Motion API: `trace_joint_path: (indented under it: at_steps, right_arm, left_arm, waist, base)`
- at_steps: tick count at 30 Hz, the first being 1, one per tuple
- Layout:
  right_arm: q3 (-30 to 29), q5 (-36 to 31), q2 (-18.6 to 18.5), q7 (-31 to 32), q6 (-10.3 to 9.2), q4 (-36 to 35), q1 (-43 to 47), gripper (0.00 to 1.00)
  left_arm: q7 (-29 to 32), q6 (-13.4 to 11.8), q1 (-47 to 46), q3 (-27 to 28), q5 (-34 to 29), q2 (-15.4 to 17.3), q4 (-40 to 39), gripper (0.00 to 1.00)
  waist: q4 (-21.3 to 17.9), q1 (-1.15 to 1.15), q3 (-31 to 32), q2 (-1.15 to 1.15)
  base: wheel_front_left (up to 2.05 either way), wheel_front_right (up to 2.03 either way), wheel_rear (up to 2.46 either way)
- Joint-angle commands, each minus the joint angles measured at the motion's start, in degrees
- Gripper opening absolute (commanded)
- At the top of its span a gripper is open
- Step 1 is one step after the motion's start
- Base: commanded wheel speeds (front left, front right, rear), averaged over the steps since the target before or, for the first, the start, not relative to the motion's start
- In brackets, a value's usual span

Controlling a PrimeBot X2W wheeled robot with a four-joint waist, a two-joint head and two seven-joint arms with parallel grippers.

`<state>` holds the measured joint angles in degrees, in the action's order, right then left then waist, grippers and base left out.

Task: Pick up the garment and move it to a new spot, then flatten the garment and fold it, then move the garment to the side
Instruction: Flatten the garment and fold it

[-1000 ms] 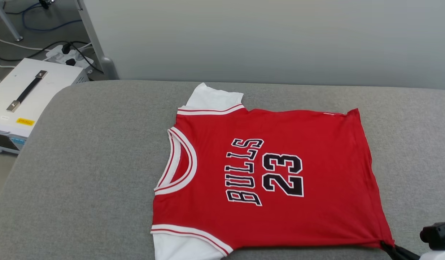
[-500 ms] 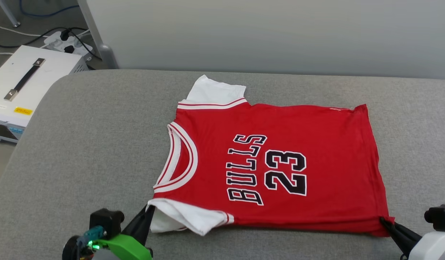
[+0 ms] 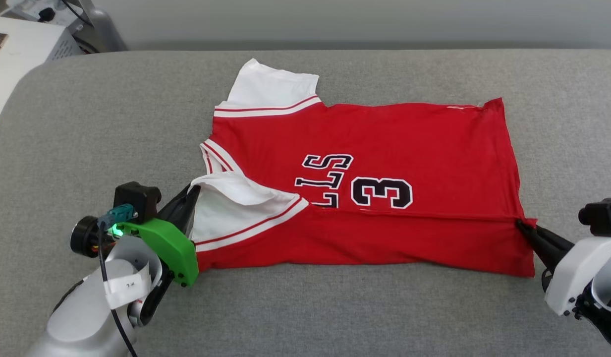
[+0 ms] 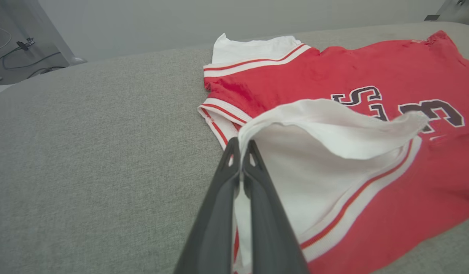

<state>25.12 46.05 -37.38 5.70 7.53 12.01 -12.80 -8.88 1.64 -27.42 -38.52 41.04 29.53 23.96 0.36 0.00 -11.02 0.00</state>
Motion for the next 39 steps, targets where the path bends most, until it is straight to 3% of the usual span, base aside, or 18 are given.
trace_joint_path:
  at_steps: [1, 19, 20, 21, 22, 31, 36, 39]
  right_arm:
    - [0.4, -0.6, 0.2, 0.5, -0.04, 0.5, -2.0, 0.0]
    - [7.1, -0.2, 2.2, 0.9, -0.04, 10.7, -11.1, 0.0]
    - [7.3, -0.1, 2.2, 0.4, -0.04, 11.1, -11.2, 0.18]
    - [7.4, 0.0, 2.2, -0.2, -0.04, 11.5, -11.2, 0.77]
    - [7.4, 0.0, 2.2, -0.8, -0.04, 11.8, -11.2, 1.0]
    - [6.1, -0.5, 0.6, -5.8, -0.04, 9.6, -8.8, 1.0]
    - [4.3, -1.1, -0.2, -6.3, -0.04, 7.9, -6.5, 1.0]
    - [3.3, -1.8, 0.0, -5.7, -0.04, 6.9, -5.5, 1.0]
  left_arm:
    - [-0.2, 0.7, -1.9, -0.1, -0.4, -0.5, 1.7, 0.0]
    - [-3.2, 5.5, -8.7, -5.4, -1.1, -6.4, 21.6, 0.0]
    - [-3.5, 5.5, -8.8, -5.6, -0.9, -6.6, 22.2, 0.0]
    - [-3.9, 5.6, -9.0, -5.7, -0.9, -6.6, 22.8, 1.0]
    - [-4.2, 5.6, -9.3, -5.8, -1.1, -6.6, 23.1, 1.0]
    - [-4.2, 5.8, -12.7, -6.3, -1.6, -3.9, 20.5, 1.0]
    - [4.2, 5.8, -15.4, -9.1, 0.4, -1.5, 15.3, 1.0]
    - [13.2, 5.8, -17.1, -11.8, 3.8, 0.9, 11.2, 1.0]
  waist:
    - [-1.4, 0.0, -2.9, 0.0]
    - [-1.8, 0.0, -6.0, 0.0]
    - [-1.7, 0.0, -5.7, 0.0]
    - [-1.6, 0.0, -5.3, 0.0]
    - [-1.5, 0.0, -4.9, 0.0]
    - [0.7, 0.0, -0.6, 0.0]
    - [2.0, 0.0, 0.8, 0.0]
    - [2.3, 0.0, 1.3, 0.0]
  base:
    - [0.0, 0.0, 0.0]
    - [0.0, 0.0, 0.0]
    - [0.0, 0.0, 0.0]
    - [0.0, 0.0, 0.0]
    - [0.0, 0.0, 0.0]
    - [0.0, 0.0, 0.0]
    - [0.0, 0.0, 0.0]
    - [0.0, 0.0, 0.0]
